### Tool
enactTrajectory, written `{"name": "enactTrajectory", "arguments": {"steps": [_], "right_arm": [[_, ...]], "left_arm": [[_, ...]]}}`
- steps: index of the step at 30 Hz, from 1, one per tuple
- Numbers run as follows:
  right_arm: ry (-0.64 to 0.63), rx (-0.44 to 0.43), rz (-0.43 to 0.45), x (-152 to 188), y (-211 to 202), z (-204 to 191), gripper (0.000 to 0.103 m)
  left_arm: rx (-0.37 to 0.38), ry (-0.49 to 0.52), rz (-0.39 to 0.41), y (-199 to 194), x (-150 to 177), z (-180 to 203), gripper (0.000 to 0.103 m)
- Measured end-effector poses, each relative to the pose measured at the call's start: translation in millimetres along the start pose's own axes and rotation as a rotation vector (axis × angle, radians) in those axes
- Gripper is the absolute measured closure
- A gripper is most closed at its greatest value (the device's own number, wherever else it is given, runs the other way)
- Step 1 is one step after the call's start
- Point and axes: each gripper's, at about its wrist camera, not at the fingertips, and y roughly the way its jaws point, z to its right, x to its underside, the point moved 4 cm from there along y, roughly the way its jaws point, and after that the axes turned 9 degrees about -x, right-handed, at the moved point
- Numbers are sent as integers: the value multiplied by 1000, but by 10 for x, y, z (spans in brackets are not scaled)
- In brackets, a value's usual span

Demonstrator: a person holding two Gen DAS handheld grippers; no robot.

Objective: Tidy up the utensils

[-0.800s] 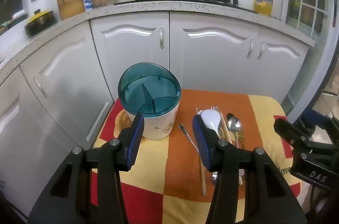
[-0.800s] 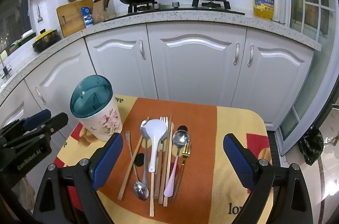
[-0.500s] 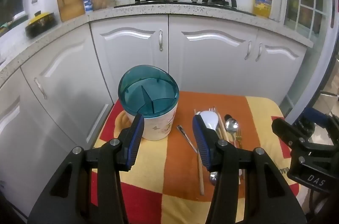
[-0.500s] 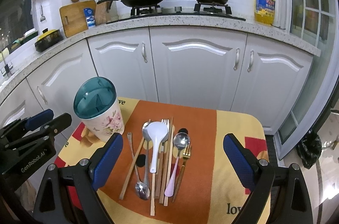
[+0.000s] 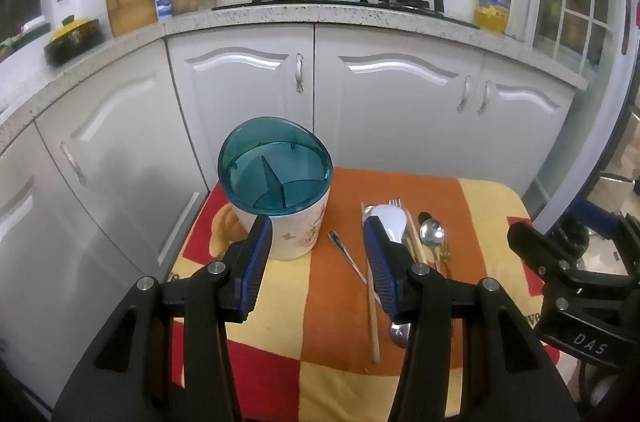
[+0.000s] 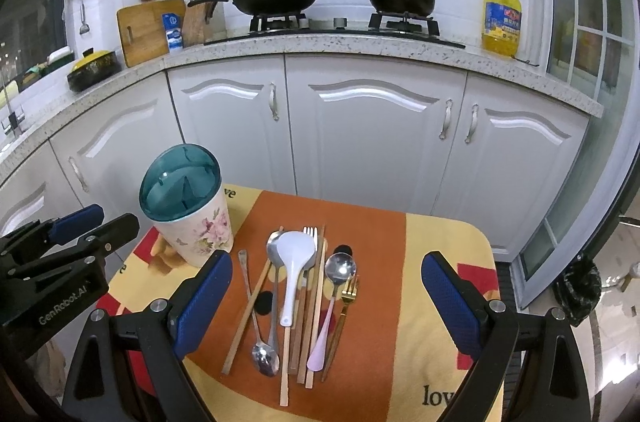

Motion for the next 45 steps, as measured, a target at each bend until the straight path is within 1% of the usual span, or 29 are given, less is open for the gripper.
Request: {"name": "enactTrajectory", "arguments": {"steps": [3, 6, 11, 18, 22, 25, 29, 39, 45], "right_arm": [[-2, 1, -10, 11, 7, 4, 8], [-5, 3, -11, 16, 7, 6, 8], [0, 3, -28, 26, 38, 15, 8], [14, 10, -32, 49, 46, 40, 8], [32, 1, -18, 46, 42, 72, 8], [26, 9, -30, 42, 51, 69, 8], [28, -2, -33, 43, 58, 74, 8], [19, 2, -36, 46, 68, 75, 8], [14, 9, -56, 60, 98, 75, 8]], "left_arm": [[-1, 9, -14, 17, 9, 8, 56], [7, 1, -15, 21, 16, 12, 56], [-3, 14, -17, 40, 19, 9, 56], [14, -1, -39, 58, 29, 1, 56], [10, 5, -26, 50, 32, 18, 56], [4, 16, -20, 48, 31, 30, 56], [11, 10, -29, 46, 38, 38, 56], [1, 22, -35, 61, 54, 54, 56], [-4, 28, -40, 98, 79, 52, 56]]}}
